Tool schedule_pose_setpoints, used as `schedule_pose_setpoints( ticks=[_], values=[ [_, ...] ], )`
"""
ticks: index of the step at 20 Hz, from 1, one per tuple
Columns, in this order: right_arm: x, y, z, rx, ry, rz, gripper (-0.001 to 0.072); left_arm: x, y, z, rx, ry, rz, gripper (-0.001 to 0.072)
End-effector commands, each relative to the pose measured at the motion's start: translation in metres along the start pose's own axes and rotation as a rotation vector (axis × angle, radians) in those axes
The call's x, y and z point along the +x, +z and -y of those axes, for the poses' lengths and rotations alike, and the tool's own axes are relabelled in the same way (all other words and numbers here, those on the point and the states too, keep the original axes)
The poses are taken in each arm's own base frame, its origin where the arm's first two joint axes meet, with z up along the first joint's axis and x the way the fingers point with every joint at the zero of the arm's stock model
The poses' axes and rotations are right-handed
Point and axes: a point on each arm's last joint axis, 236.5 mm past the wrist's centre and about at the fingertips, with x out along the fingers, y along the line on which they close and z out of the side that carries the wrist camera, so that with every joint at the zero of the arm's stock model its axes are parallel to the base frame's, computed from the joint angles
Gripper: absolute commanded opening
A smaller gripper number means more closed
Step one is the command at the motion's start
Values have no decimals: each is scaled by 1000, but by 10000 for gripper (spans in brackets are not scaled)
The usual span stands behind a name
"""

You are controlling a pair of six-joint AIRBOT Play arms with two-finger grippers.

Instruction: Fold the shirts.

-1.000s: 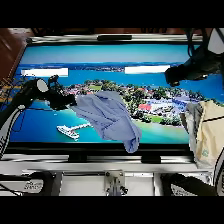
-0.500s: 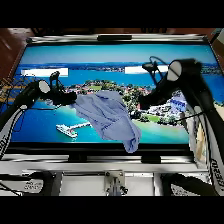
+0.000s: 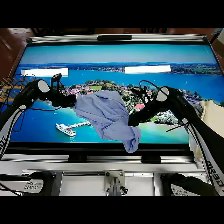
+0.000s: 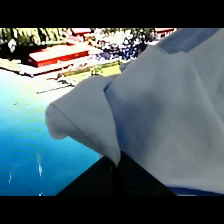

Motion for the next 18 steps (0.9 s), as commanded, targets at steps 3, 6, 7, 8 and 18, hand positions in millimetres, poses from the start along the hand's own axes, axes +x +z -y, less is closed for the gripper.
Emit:
schedule_pose_setpoints(
  ticks=[3, 6, 7, 8, 18],
  values=[
    [12, 14, 2, -5, 12, 85, 595, -3, -4, 1, 5, -2, -14, 32],
    [24, 0, 4, 30, 24, 45, 361, -13, 0, 4, 13, -6, 11, 32],
    [24, 1, 5, 44, 24, 49, 115, -20, 2, 7, 18, -9, 28, 32],
    [19, 6, 4, 34, 16, 68, 72, -29, 5, 10, 25, -13, 51, 31],
    [-498, 60, -171, -467, -460, 1444, 71, -523, 24, 161, 423, -168, 1185, 31]
  ],
)
